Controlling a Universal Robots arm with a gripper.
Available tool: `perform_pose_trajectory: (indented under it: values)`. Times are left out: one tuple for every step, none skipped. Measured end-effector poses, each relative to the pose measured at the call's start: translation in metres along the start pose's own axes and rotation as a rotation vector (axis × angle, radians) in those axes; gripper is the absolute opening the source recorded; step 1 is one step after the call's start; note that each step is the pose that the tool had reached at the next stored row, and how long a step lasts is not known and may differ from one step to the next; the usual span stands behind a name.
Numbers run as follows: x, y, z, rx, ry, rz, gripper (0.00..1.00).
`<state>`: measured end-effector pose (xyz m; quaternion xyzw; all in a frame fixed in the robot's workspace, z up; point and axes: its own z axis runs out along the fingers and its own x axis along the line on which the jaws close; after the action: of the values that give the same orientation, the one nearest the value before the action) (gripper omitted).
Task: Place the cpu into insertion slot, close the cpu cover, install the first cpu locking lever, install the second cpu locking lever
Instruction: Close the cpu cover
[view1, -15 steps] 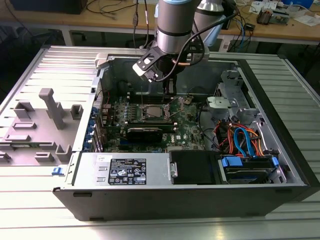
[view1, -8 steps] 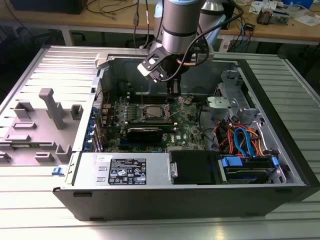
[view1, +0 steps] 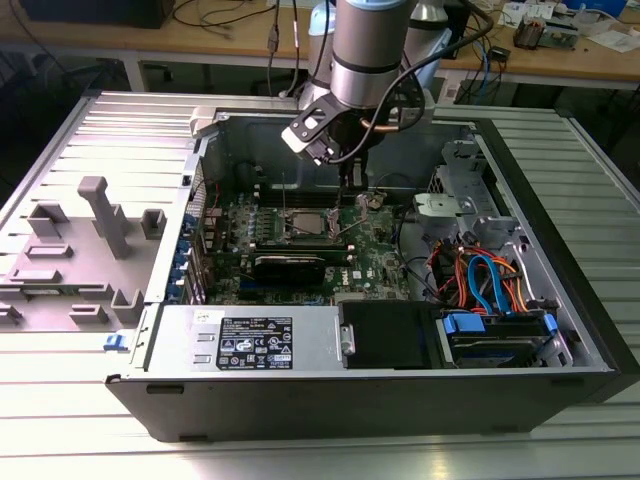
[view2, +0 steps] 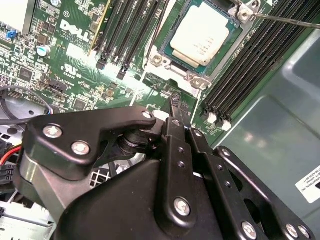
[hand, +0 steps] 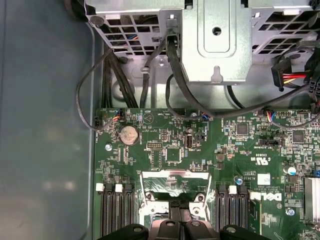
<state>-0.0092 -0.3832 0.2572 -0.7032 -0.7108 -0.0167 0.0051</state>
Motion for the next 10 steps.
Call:
perform_pose_trajectory:
  values:
    - [0.0,0.0,-0.0004,0.0001,-0.0002,0.0,0.11]
    - [0.0,0.0001,-0.0011,0.0,-0.0002,0.0,0.11]
    - [0.0,0.0001,-0.0017,0.0001,-0.0001,0.0,0.11]
    - [0.0,0.0002,-0.0025,0.0001,-0.0001,0.0,0.11]
    - [0.0,0.0002,-0.0029,0.0,-0.0001,0.0,0.11]
    - [0.0001,0.0004,-0.0031,-0.0001,0.0003,0.0,0.11]
    - [0.0001,0.0006,-0.0031,0.0,0.0003,0.0,0.11]
    - [0.0,0.0015,-0.0033,0.0001,0.0,0.0,0.11]
    - [0.0,0.0026,-0.0033,0.0002,-0.0001,0.0,0.11]
    - [0.0,0.0037,-0.0033,0.0003,-0.0001,0.0,0.11]
